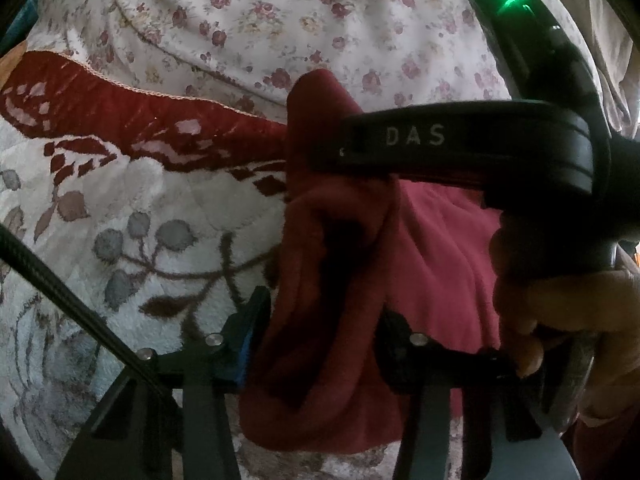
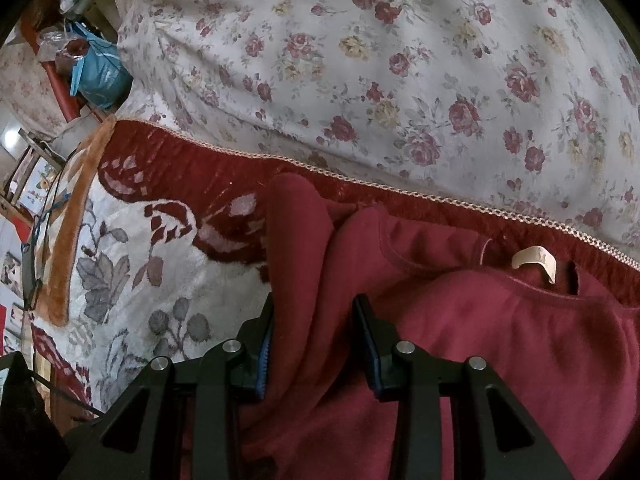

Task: Fold small clothes

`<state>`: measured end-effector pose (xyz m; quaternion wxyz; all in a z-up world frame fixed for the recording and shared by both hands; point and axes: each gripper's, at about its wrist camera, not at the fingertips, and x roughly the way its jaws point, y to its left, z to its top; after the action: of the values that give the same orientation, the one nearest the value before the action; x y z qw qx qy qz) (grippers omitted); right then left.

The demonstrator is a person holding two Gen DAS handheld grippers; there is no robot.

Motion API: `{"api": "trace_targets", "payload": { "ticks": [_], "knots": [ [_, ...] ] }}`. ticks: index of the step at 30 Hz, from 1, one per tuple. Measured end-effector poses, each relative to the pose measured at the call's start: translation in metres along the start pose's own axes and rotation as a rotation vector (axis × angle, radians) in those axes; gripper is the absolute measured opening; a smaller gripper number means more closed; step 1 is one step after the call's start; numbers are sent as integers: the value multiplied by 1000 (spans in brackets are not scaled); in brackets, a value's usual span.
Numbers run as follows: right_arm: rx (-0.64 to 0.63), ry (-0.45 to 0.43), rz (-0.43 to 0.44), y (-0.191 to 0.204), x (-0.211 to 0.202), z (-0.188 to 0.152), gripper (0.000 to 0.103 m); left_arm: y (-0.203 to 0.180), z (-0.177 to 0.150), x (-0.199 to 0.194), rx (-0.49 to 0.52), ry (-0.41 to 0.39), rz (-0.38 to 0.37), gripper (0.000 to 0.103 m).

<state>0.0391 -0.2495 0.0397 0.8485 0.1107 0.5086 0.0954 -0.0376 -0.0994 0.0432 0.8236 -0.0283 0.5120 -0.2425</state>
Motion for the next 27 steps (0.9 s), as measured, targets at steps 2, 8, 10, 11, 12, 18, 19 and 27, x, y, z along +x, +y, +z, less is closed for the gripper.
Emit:
{"api": "trace_targets", "payload": {
  "ticks": [2,8,10,11,12,18,19,27],
  "knots": [
    [0,-2,10,-1,-4,0,33,-3,-1,-4,0,-3,-21,32],
    [16,-31,42,-12,-31,-2,25,-24,1,-20,15,-20,-111,17],
    [30,-44,64,-22,-48,-2,25,-30,5,-27,-1,-18,-152,15],
    [34,-54,69,-28,-59,-3,25,-36,6,-31,0,-23,-165,15],
    [36,-66,70,-35,-72,-4,24,-46,8,-36,19,-28,-168,15],
    [40,-118,20,-76,-134,-19,23,-136,11,-44,168,-17,-210,15],
    [43,-126,1,-88,-146,-23,22,-151,9,-42,195,-15,-213,15],
    [134,-81,-164,-187,-174,-63,21,-247,-11,15,296,89,-256,15]
  ]
}}
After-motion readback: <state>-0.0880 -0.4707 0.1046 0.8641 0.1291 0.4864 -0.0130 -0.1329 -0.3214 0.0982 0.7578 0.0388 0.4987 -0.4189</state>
